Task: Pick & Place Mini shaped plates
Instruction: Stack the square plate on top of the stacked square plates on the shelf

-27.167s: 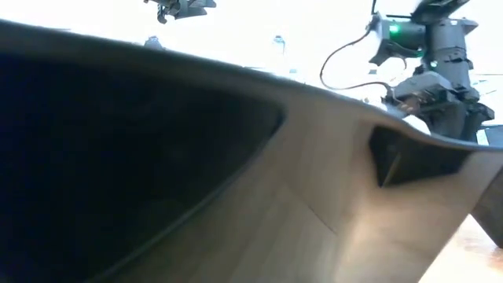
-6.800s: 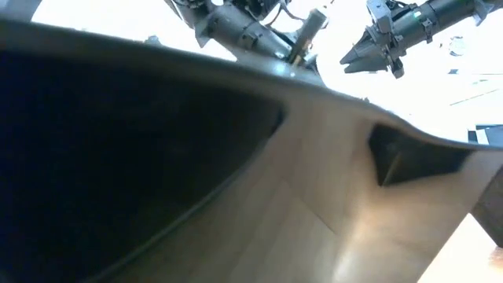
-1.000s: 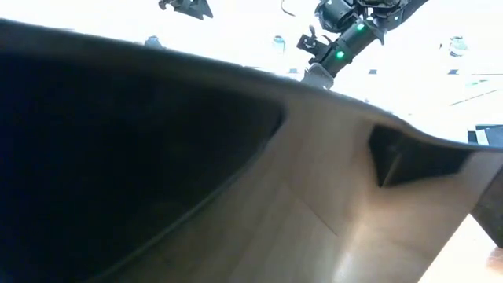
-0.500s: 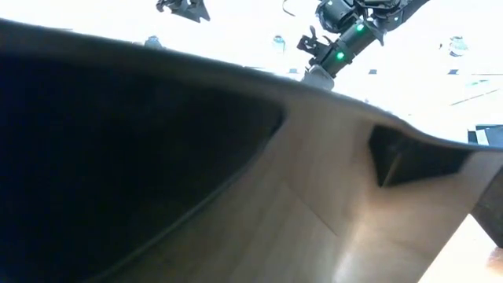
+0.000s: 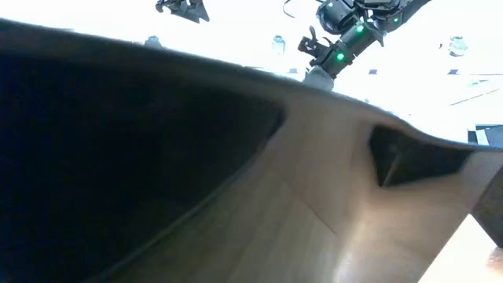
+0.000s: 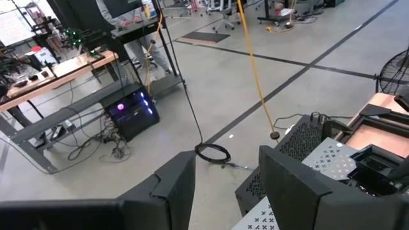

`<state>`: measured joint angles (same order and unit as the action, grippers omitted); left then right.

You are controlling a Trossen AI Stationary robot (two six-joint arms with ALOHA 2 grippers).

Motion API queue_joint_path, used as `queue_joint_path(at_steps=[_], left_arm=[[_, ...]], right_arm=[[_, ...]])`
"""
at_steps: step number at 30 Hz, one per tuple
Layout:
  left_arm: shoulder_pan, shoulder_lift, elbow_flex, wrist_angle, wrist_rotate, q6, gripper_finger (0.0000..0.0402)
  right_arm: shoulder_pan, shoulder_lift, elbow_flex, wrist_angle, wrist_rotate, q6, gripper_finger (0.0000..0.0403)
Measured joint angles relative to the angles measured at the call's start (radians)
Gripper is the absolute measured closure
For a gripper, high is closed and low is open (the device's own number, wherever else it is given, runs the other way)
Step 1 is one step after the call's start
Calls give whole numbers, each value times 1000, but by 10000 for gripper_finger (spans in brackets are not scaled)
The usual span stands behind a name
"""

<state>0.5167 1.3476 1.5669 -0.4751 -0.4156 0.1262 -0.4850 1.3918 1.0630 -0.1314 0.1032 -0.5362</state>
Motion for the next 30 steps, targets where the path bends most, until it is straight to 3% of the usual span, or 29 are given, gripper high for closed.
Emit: queue_joint_path(at_steps=[8, 30], left_arm=[[0, 0, 0, 0, 0, 0, 224], [0, 0, 0, -9, -2, 27, 224]], right_arm=[[0, 0, 0, 16, 0, 113, 399], [0, 0, -80, 143, 0, 34, 397]])
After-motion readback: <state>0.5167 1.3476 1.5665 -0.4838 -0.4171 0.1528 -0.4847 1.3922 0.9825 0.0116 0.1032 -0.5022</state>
